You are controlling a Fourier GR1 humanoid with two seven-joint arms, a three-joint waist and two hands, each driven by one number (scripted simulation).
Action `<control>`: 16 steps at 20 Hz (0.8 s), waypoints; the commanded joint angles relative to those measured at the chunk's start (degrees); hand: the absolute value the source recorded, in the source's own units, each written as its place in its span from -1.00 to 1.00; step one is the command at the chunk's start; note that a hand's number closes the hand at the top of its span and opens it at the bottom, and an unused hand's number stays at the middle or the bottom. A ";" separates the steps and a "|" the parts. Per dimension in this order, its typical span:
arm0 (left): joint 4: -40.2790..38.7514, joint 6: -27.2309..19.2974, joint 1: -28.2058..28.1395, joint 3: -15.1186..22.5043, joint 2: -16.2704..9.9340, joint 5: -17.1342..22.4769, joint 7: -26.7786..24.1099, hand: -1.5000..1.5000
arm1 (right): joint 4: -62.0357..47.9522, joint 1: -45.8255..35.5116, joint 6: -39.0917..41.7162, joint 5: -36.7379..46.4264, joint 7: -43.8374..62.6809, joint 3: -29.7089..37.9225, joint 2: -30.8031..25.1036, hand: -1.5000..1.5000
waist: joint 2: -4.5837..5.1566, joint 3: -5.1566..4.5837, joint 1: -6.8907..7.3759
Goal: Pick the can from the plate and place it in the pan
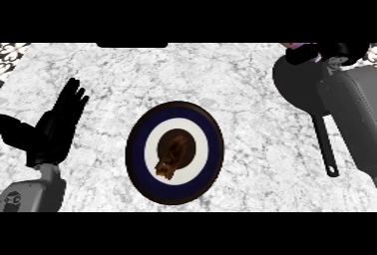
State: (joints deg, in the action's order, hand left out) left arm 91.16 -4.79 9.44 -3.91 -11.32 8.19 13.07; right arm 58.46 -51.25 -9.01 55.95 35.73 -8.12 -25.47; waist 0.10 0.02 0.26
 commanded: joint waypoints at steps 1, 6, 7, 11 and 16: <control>0.21 0.26 2.71 -1.73 -1.28 1.29 3.07 0.00 | -6.64 1.50 -6.05 -2.03 -7.76 6.03 -4.04 1.00 | 0.20 0.03 0.36; 1.44 1.69 1.01 -0.90 -1.46 0.79 2.87 0.00 | -19.21 0.77 -11.18 -4.21 -19.82 9.87 -4.90 1.00 | 0.31 0.03 1.02; 1.43 0.08 -0.54 0.25 0.79 -0.43 0.34 0.00 | -20.91 3.28 -14.18 -6.05 -24.23 11.62 -5.92 1.00 | 0.48 0.07 1.20; 2.03 1.23 0.61 0.33 0.00 -0.11 2.10 0.00 | -29.93 -1.70 -14.22 -8.35 -31.37 14.16 -4.48 1.00 | 0.61 0.07 1.79; -2.15 1.72 4.84 -1.00 -0.40 0.46 1.67 0.00 | -39.28 -0.20 -19.13 -8.41 -40.16 16.06 -5.00 1.00 | 1.18 0.13 2.25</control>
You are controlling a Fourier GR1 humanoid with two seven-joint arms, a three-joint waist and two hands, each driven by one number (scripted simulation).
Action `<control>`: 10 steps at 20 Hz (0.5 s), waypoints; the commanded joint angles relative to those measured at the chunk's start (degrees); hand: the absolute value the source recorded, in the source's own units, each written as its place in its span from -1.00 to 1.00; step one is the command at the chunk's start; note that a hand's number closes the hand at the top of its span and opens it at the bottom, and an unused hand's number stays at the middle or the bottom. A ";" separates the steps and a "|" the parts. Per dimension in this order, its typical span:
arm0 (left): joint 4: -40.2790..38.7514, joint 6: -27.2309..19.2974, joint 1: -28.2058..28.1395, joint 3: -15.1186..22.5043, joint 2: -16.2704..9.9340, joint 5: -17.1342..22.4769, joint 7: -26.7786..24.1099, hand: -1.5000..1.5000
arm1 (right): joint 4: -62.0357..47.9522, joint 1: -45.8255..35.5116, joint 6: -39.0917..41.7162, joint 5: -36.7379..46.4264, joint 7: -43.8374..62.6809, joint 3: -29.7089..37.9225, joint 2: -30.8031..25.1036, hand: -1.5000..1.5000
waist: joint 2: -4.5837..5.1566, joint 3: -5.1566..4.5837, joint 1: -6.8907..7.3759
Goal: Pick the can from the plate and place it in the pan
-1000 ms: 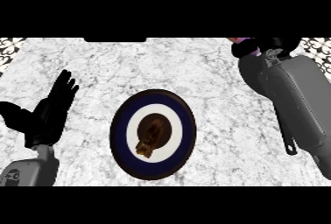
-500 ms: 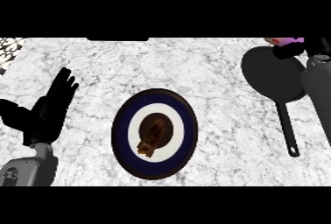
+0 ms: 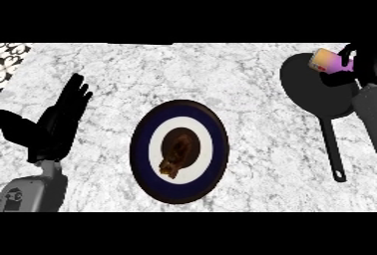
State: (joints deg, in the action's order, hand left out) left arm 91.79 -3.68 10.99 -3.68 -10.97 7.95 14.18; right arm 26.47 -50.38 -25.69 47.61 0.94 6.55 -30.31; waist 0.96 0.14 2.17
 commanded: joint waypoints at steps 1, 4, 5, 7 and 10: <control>-0.24 -0.37 2.13 0.92 0.31 -0.84 1.35 0.00 | -9.61 -3.46 -2.40 -0.06 -4.40 2.23 -0.76 1.00 | 0.42 0.05 1.08; -1.62 -0.29 0.62 0.99 1.03 -1.36 -1.33 0.00 | -13.16 -2.66 -0.99 -1.21 -2.10 3.81 -0.37 1.00 | 0.53 0.06 1.23; -1.19 -0.67 2.80 0.74 0.84 -0.75 0.95 0.00 | -13.70 -0.77 -2.34 -3.17 -0.07 5.97 0.06 1.00 | 0.78 0.14 1.23; -1.53 0.15 0.29 1.44 1.73 -0.94 -2.08 0.00 | -15.86 -1.71 -0.51 -4.13 1.26 7.22 -0.73 -1.00 | 0.74 0.10 1.58; -1.66 -1.53 2.71 1.71 2.43 -1.41 0.65 0.00 | -17.39 -0.54 2.43 -5.69 -4.15 8.44 -0.89 -1.00 | 0.59 0.15 1.12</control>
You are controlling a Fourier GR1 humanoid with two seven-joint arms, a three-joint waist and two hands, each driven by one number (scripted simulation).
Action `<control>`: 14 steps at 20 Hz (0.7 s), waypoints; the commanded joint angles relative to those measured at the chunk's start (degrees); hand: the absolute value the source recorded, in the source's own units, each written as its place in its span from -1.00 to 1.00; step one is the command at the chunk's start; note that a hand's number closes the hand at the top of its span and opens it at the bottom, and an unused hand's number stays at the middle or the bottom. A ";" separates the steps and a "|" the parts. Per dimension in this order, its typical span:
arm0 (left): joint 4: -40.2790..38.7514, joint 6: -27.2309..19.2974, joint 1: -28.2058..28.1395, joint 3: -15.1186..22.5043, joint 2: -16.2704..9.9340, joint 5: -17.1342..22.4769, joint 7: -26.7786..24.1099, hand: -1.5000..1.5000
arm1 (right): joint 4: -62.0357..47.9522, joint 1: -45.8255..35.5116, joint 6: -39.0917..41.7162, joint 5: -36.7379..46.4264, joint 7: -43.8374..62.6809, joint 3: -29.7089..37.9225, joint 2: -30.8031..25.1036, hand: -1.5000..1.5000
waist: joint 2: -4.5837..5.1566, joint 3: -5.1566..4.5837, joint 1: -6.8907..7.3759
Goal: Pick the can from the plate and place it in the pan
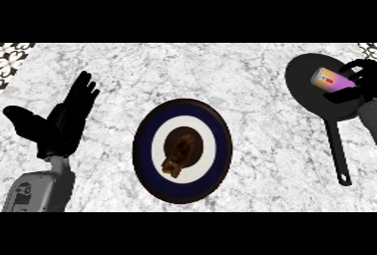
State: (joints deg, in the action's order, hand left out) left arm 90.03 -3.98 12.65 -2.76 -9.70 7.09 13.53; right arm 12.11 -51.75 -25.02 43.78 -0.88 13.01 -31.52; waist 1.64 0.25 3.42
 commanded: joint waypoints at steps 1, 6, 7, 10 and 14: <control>-0.09 -0.11 -0.76 1.59 1.27 -0.99 -1.06 0.00 | -3.56 -1.14 3.96 -2.00 -1.80 2.26 -0.92 -1.00 | 0.31 0.08 0.91; 0.69 -1.06 -1.45 1.21 1.35 -1.42 -0.56 0.00 | -0.97 0.80 1.63 -7.79 -11.10 7.86 -1.04 -1.00 | -0.19 0.12 0.17; -0.13 -0.25 -1.02 -0.51 -0.12 -0.68 -1.13 0.00 | -0.14 1.61 2.12 -9.81 -13.72 9.73 -1.91 -1.00 | -0.35 0.08 -0.54; 0.16 0.23 -2.68 -0.71 -0.27 -0.48 -1.69 0.00 | 1.13 3.26 4.25 -15.67 -18.50 15.06 -2.78 -1.00 | -0.79 0.01 -1.59; 0.11 0.34 -1.02 -0.89 -0.44 0.19 0.66 0.00 | 1.43 4.96 9.24 -23.12 -23.10 21.93 -4.33 -1.00 | -0.88 0.03 -2.12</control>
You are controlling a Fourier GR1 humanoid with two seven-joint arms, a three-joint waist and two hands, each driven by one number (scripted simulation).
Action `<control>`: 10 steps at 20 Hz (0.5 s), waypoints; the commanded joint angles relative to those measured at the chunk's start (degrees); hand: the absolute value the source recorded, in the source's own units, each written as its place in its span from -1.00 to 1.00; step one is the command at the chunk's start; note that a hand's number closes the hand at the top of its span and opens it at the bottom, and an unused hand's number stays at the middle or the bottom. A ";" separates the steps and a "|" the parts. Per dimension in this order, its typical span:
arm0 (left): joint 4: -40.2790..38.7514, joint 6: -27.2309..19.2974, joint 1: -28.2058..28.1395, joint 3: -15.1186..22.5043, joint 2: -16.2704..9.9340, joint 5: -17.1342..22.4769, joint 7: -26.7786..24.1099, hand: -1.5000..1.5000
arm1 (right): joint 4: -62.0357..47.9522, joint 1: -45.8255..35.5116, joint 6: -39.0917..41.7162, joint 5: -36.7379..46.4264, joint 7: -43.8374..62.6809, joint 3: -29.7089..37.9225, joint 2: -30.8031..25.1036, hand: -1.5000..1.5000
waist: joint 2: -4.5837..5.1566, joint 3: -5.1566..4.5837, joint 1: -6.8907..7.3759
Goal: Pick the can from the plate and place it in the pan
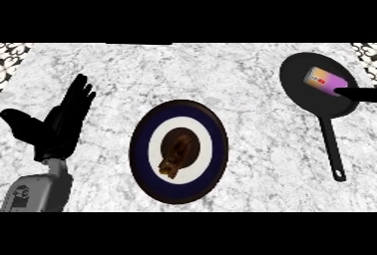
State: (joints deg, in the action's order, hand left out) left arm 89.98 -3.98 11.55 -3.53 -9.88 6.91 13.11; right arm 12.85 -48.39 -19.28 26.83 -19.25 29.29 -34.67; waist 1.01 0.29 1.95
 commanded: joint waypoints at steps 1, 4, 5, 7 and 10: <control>-0.59 -0.46 -0.91 0.18 0.66 -0.57 -0.96 0.00 | 0.70 1.95 6.95 -8.32 -5.76 7.52 -2.60 -1.00 | -0.28 -0.02 -0.97; 0.28 -0.66 -1.58 -1.68 -0.57 -0.05 -0.38 0.00 | 0.19 8.12 15.33 -11.13 -11.16 9.67 -6.61 -1.00 | -0.56 -0.08 -1.50; -1.18 1.23 -1.84 -1.43 -0.66 0.59 -1.82 0.00 | 1.00 7.73 15.79 -11.94 -11.67 9.84 -5.45 -1.00 | -0.68 -0.17 -1.56; 0.18 1.29 -1.70 -2.25 -1.47 1.44 0.19 0.00 | 0.68 11.05 23.20 -15.01 -15.07 12.44 -8.31 -1.00 | -0.79 -0.13 -1.98; 4.43 -1.80 -2.21 -0.69 -0.36 -1.09 2.33 0.00 | 0.49 15.80 32.08 -16.50 -16.41 12.69 -11.12 -1.00 | -1.07 -0.18 -2.16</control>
State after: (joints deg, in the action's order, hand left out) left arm 91.56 -4.46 9.55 -4.35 -10.13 6.66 13.59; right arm 13.33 -37.69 2.81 13.41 -32.39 40.08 -42.09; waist 0.22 0.15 0.23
